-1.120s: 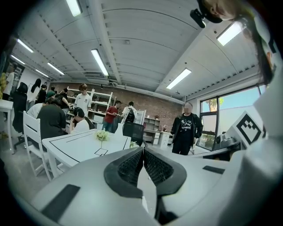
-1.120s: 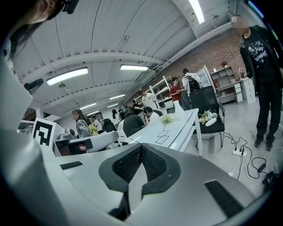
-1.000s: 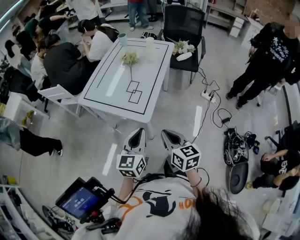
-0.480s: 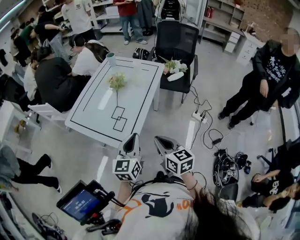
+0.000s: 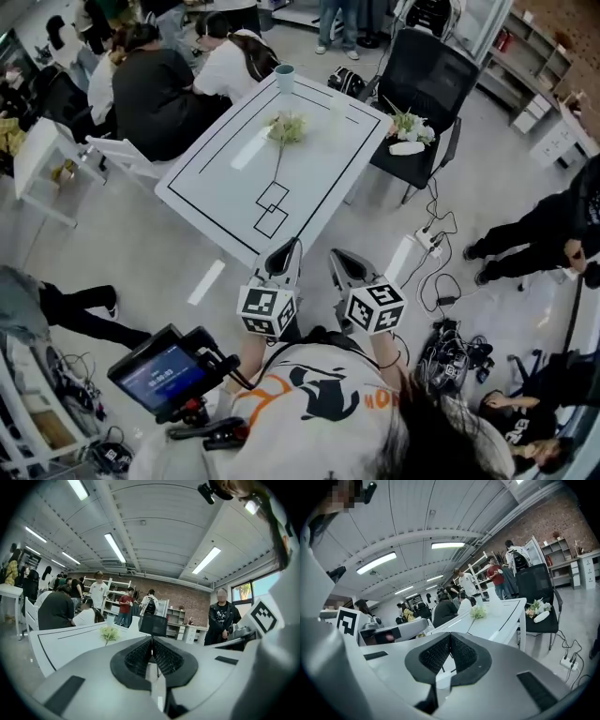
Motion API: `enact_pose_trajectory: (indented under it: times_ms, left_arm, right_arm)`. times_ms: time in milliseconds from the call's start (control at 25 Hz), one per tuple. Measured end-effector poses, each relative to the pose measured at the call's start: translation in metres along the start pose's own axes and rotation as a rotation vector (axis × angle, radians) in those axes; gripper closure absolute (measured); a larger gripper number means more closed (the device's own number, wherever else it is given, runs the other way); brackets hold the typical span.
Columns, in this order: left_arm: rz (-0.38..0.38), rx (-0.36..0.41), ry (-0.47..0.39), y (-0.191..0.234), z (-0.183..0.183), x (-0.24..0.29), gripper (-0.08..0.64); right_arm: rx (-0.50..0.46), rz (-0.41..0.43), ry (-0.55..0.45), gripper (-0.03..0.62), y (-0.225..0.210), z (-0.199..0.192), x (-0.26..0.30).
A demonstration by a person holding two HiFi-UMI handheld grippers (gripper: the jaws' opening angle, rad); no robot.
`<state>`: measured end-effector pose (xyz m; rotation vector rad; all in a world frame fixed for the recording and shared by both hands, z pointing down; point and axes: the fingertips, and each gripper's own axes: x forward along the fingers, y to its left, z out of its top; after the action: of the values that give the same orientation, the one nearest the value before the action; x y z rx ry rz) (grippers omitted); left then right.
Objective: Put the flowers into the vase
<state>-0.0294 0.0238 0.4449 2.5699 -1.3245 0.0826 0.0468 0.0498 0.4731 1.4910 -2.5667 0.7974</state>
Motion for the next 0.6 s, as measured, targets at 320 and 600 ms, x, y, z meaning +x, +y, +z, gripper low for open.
enact_pose_trajectory:
  times_ms: [320,600]
  left_arm:
    - [0.007,0.016,0.009,0.055,0.019,0.034,0.549]
    - [-0.043,0.025,-0.005,0.106,0.042,0.055,0.549]
  right_arm:
    - [0.015,0.012,0.021,0.580,-0.001,0.020,0.063]
    - [0.025,-0.015,0.011,0.580,0.009,0.043,0.123]
